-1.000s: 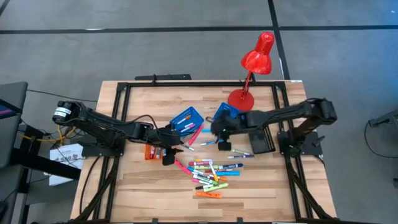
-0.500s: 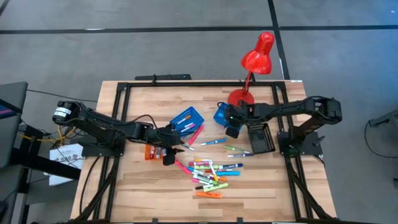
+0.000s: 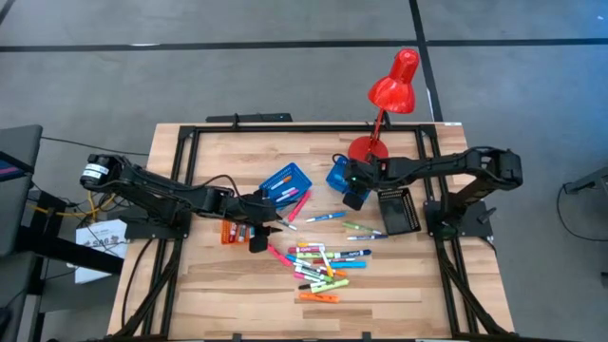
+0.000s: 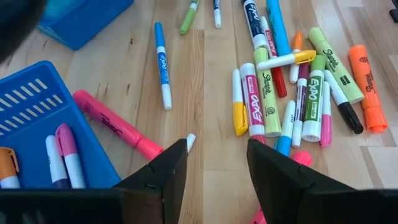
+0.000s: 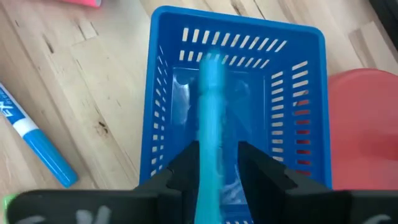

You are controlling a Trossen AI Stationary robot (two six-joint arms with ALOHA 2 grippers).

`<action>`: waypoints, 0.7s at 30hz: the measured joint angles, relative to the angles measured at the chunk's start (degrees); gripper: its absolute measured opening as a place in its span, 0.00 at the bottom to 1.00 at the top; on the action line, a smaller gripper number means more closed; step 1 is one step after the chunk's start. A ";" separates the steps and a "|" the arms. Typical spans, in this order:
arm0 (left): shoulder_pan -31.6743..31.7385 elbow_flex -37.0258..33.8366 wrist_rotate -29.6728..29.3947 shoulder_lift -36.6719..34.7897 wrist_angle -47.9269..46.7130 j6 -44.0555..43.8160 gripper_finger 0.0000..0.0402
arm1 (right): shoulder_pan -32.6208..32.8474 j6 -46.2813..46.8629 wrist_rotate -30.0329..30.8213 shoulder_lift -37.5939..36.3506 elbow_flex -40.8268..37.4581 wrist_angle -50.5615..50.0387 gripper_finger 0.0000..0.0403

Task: Pick & Place Markers
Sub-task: Put the large light blue highlighter pen into the right blue bin, then put the small light blue marker pen into the black bin

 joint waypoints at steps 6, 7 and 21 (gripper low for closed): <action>0.01 0.00 0.00 0.00 0.04 0.00 0.41 | 0.12 0.00 0.08 0.00 0.00 0.13 0.31; 0.01 0.00 0.00 0.00 0.04 0.00 0.41 | 0.30 0.00 0.08 0.00 0.00 0.13 0.32; 0.01 0.00 0.00 0.00 0.47 0.00 0.41 | 6.29 -0.04 -0.09 -0.20 2.62 1.95 0.33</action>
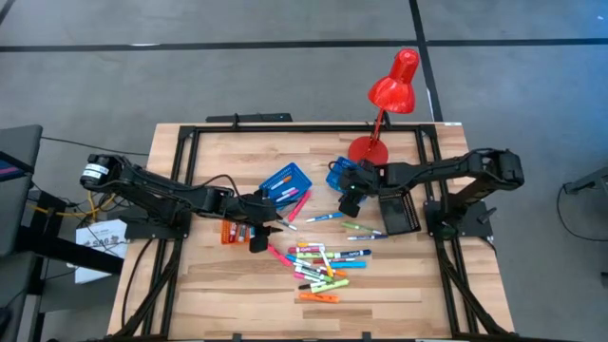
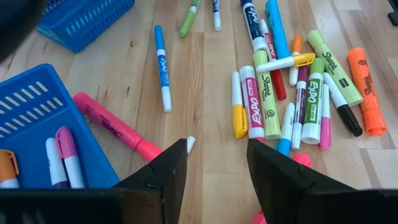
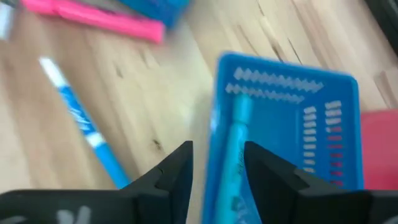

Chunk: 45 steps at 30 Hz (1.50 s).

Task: Pick & Place Markers
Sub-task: Put the small light blue marker pen into the black bin

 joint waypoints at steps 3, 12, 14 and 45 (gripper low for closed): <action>0.00 0.00 0.00 0.00 0.06 0.00 0.41 | 1.67 -0.90 -0.98 -0.02 0.20 3.87 0.32; 0.00 0.00 0.00 0.00 0.37 0.00 0.41 | 3.74 -8.17 -16.64 3.32 0.39 10.32 0.32; 0.00 0.00 0.00 0.00 0.45 0.00 0.41 | 3.61 -11.18 -16.69 5.44 0.27 10.38 0.31; -0.02 0.00 0.00 0.00 1.58 0.00 0.41 | 1.20 -19.56 -22.24 18.38 5.99 8.25 0.05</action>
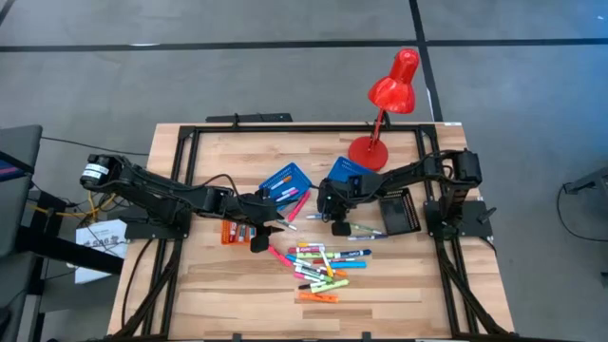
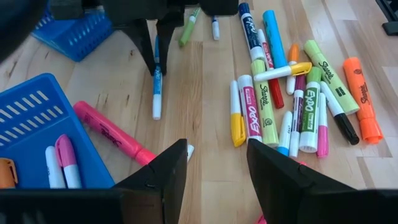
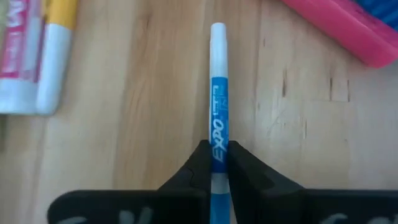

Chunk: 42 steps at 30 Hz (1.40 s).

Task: Pick & Place Markers
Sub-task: Put the small light blue marker pen into the black bin

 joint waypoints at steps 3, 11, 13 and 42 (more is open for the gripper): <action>0.01 0.00 0.00 0.00 0.05 0.00 0.41 | 1.09 2.40 0.01 -2.47 2.55 -3.18 0.10; 0.02 0.00 0.00 0.00 0.11 0.01 0.41 | 4.59 10.55 3.48 -11.61 4.04 -14.79 0.06; 0.00 0.00 0.00 0.00 0.09 0.00 0.41 | 5.64 14.58 7.24 -14.46 4.02 -20.33 0.04; 0.01 -4.70 0.00 0.00 3.39 0.22 0.41 | 23.90 74.07 30.41 -26.23 -6.26 -51.27 0.05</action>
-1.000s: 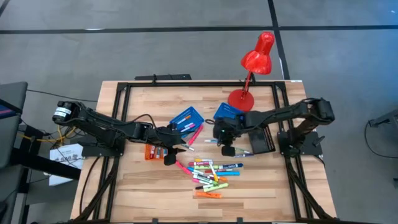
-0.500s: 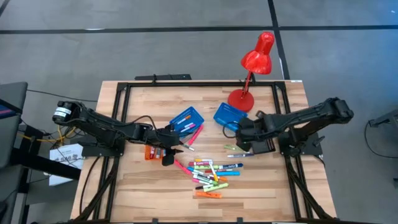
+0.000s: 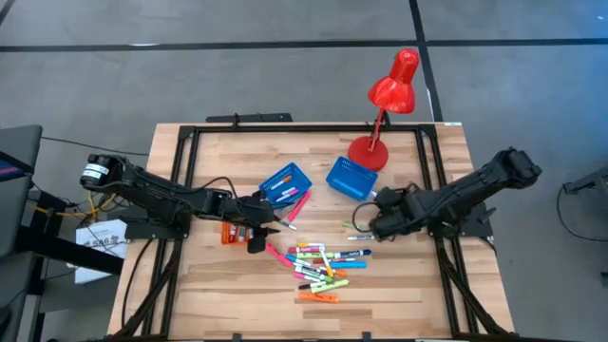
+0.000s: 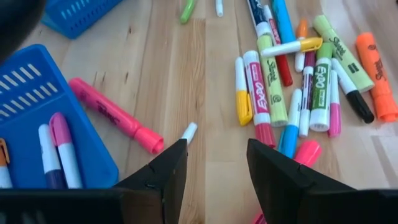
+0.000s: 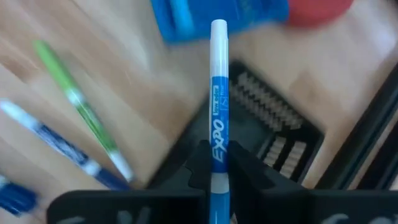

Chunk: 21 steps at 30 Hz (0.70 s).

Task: Pick & Place Markers
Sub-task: Put the small light blue marker pen into the black bin, then put the small light green marker pen into the black bin

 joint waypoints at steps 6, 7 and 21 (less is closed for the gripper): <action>0.00 0.00 0.01 0.00 2.49 1.47 0.41 | 2.06 7.87 -3.66 -3.72 -6.27 0.48 0.09; 0.00 0.00 0.01 0.00 2.81 2.27 0.41 | 2.05 8.54 -3.65 -4.42 -6.88 0.60 0.11; 0.42 0.00 0.02 0.00 4.02 4.71 0.41 | -1.61 7.77 -2.20 -6.09 -11.72 5.09 0.15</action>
